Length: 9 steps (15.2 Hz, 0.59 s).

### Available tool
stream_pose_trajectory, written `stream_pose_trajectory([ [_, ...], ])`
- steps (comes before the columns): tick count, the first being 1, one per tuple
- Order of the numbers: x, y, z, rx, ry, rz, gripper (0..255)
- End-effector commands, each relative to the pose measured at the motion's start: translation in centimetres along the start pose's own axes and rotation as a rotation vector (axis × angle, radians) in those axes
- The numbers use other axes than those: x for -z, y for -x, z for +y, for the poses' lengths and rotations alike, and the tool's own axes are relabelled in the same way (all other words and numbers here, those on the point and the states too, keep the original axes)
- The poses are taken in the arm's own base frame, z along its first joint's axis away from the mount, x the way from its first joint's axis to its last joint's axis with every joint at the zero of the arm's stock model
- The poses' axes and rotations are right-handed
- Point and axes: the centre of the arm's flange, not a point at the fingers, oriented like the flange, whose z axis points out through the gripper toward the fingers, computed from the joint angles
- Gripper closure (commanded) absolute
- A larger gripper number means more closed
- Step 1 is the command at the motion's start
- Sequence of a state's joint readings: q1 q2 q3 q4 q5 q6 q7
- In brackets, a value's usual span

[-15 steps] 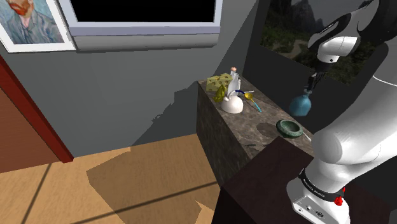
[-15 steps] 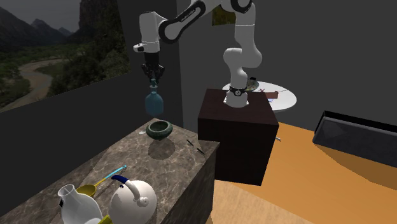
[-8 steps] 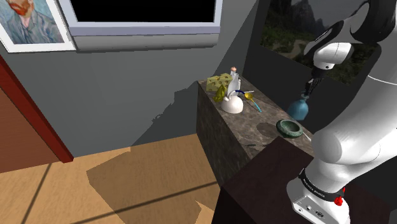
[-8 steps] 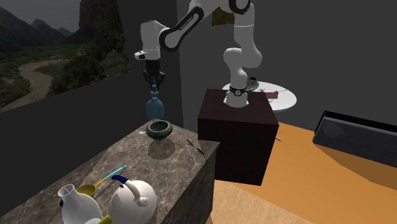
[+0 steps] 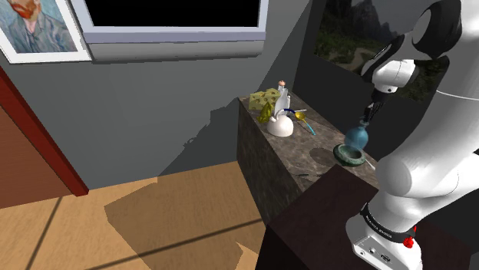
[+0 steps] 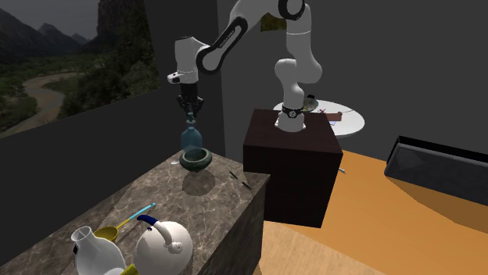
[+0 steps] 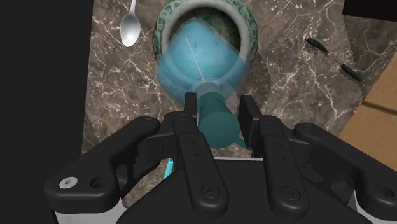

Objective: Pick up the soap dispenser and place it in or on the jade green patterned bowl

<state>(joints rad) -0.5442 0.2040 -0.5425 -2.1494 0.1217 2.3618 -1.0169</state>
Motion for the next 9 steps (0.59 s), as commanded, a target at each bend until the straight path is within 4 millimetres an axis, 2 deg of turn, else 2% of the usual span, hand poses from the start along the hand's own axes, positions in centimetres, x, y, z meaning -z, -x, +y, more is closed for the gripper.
stream_pose_trajectory([
  [1,-1.1,0.0,-0.1,0.0,0.001,0.001,255],
  [7,-4.3,0.1,-0.2,0.0,0.001,0.001,255],
  [9,-4.6,0.1,-0.2,0.0,0.001,0.001,255],
])
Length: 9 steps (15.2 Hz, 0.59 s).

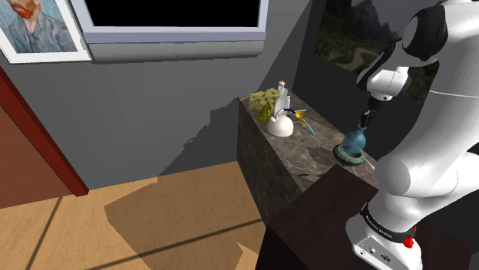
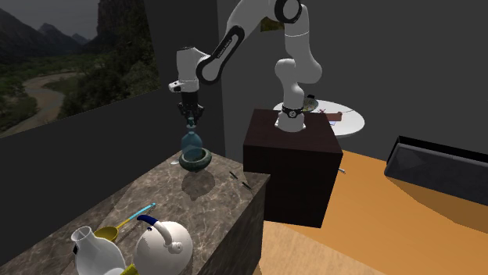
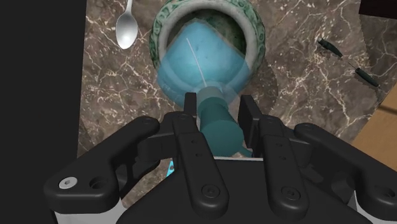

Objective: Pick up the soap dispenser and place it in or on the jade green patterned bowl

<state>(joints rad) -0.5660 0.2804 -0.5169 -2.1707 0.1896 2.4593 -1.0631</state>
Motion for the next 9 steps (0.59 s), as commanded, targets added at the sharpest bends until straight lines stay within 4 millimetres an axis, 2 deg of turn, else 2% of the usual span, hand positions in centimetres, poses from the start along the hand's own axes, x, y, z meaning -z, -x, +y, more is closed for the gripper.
stream_pose_trajectory([
  [1,-0.66,0.04,-0.19,0.001,-0.007,-0.008,255],
  [6,-0.66,0.04,-0.19,0.001,-0.007,-0.008,255],
  [7,-0.76,0.0,-0.16,0.001,-0.007,-0.008,0],
  [9,-0.68,-0.02,-0.11,0.001,-0.007,-0.008,0],
])
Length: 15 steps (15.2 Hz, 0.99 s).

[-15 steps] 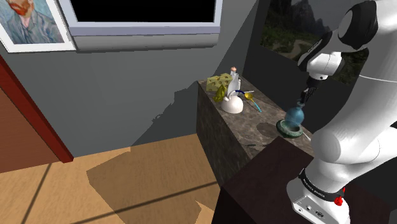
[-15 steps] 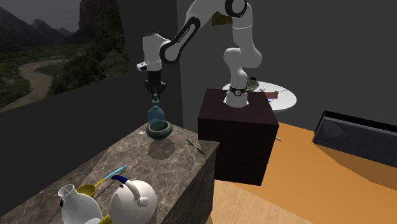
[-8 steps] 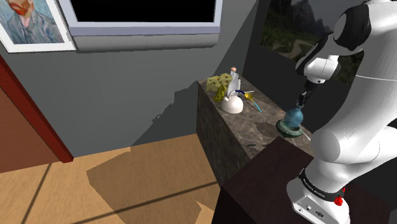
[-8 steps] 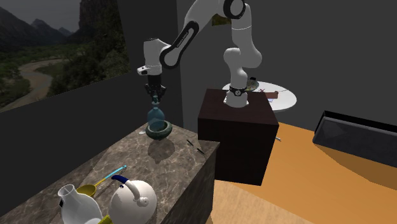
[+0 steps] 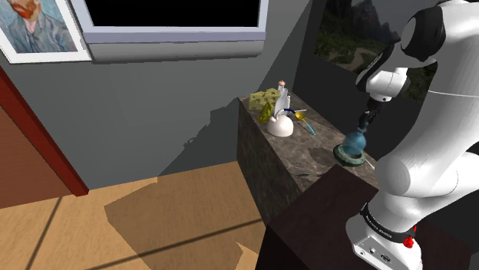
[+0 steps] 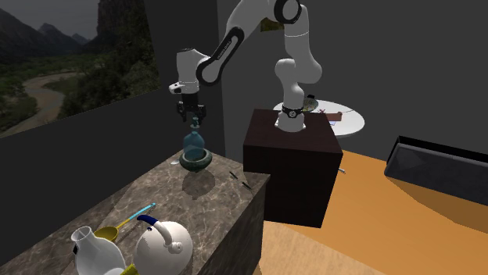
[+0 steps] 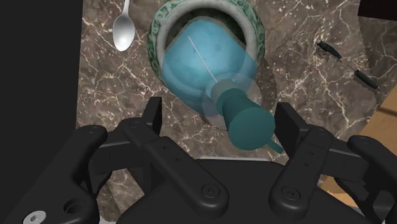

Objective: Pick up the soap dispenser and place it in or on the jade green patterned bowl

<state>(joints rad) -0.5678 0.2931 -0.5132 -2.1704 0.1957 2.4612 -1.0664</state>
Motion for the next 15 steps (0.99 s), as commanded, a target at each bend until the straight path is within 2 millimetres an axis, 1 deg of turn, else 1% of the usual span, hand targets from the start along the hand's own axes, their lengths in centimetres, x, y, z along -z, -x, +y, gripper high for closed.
stream_pose_trajectory([
  [1,-0.1,0.0,0.0,0.0,-0.001,-0.001,0],
  [3,0.0,0.1,-0.1,0.0,-0.001,-0.001,0],
  [6,3.9,0.1,-0.1,0.0,-0.001,-0.001,0],
  [7,5.0,0.1,-0.1,0.0,-0.001,-0.001,0],
  [15,5.0,0.1,-0.1,0.0,-0.001,-0.001,0],
])
